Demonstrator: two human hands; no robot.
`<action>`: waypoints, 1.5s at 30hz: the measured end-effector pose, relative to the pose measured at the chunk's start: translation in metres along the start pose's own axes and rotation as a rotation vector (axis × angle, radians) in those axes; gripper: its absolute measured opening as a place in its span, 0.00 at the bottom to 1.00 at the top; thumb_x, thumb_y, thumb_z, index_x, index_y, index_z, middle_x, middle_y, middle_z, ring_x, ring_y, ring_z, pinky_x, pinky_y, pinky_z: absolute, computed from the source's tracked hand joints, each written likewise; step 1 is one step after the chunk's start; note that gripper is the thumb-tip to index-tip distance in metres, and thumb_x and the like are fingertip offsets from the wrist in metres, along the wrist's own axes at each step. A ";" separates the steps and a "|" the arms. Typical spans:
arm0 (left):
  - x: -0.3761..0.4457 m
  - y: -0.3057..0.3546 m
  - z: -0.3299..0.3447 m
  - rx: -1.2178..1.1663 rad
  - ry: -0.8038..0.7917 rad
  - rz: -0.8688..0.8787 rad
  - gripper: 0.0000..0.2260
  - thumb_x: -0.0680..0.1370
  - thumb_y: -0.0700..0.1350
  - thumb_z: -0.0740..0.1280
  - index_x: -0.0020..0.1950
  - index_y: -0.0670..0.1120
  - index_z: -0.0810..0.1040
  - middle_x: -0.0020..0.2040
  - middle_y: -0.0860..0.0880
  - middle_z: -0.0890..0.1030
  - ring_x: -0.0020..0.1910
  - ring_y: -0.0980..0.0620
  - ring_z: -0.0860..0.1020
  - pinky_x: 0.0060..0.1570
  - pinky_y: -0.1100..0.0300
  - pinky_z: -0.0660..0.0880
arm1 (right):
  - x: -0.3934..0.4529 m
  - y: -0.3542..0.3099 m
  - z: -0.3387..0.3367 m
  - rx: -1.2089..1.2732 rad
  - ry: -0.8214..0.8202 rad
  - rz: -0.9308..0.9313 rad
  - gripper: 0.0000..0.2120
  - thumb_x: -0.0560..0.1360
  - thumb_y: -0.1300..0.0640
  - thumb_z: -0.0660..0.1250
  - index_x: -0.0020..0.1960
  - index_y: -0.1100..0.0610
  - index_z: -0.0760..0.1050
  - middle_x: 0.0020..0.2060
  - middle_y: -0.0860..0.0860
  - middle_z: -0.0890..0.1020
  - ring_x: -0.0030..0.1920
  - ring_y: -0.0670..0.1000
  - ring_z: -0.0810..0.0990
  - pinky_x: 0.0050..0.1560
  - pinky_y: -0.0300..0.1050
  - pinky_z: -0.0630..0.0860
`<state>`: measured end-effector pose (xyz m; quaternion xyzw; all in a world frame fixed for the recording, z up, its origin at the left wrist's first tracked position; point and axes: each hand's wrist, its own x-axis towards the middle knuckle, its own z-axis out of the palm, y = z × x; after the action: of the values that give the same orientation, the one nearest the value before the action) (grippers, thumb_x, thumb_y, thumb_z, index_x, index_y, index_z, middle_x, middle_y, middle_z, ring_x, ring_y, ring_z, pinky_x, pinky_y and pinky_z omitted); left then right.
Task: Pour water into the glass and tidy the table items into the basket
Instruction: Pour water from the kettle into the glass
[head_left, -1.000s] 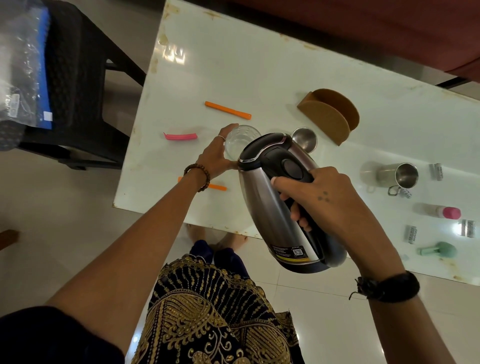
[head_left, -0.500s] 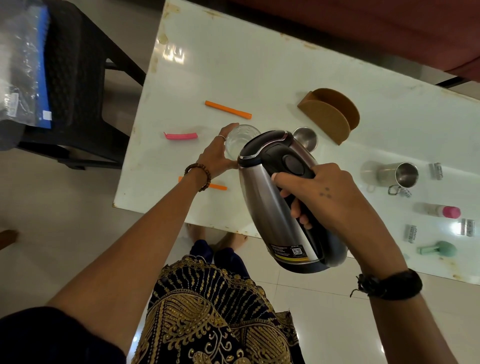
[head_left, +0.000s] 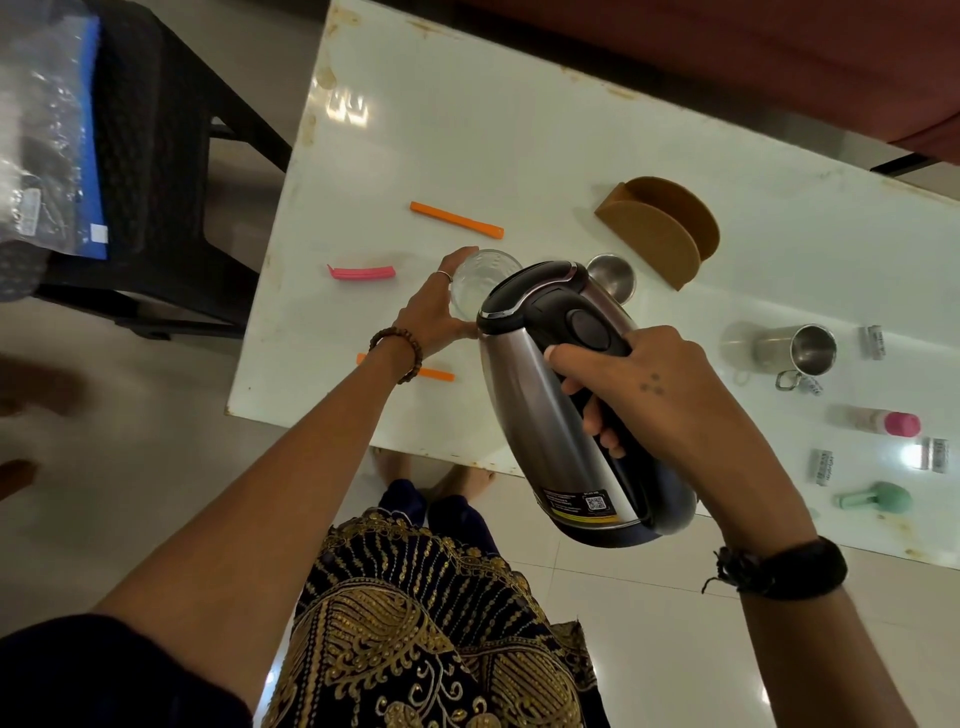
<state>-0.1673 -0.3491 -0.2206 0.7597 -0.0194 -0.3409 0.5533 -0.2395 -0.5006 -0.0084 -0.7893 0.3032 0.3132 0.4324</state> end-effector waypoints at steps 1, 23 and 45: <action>0.000 0.000 0.000 0.000 0.003 -0.004 0.41 0.60 0.46 0.72 0.71 0.49 0.58 0.70 0.47 0.64 0.69 0.43 0.64 0.68 0.42 0.65 | 0.000 0.000 0.000 -0.002 0.000 0.001 0.14 0.69 0.52 0.67 0.36 0.64 0.78 0.16 0.50 0.76 0.16 0.46 0.70 0.20 0.32 0.71; 0.001 -0.001 0.000 -0.014 0.006 -0.009 0.42 0.61 0.46 0.72 0.71 0.49 0.57 0.71 0.47 0.64 0.69 0.45 0.64 0.68 0.43 0.64 | 0.000 -0.003 0.000 -0.001 -0.013 0.008 0.15 0.68 0.51 0.67 0.37 0.64 0.78 0.16 0.50 0.76 0.15 0.46 0.70 0.20 0.32 0.71; 0.002 -0.003 0.000 0.002 0.008 -0.008 0.40 0.62 0.43 0.71 0.71 0.50 0.57 0.70 0.45 0.65 0.68 0.44 0.64 0.68 0.42 0.64 | 0.001 -0.009 -0.002 -0.037 -0.025 -0.011 0.14 0.70 0.53 0.67 0.38 0.65 0.79 0.16 0.50 0.76 0.16 0.46 0.70 0.20 0.32 0.71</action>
<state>-0.1670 -0.3485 -0.2244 0.7618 -0.0145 -0.3400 0.5513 -0.2316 -0.4986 -0.0040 -0.7949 0.2873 0.3264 0.4231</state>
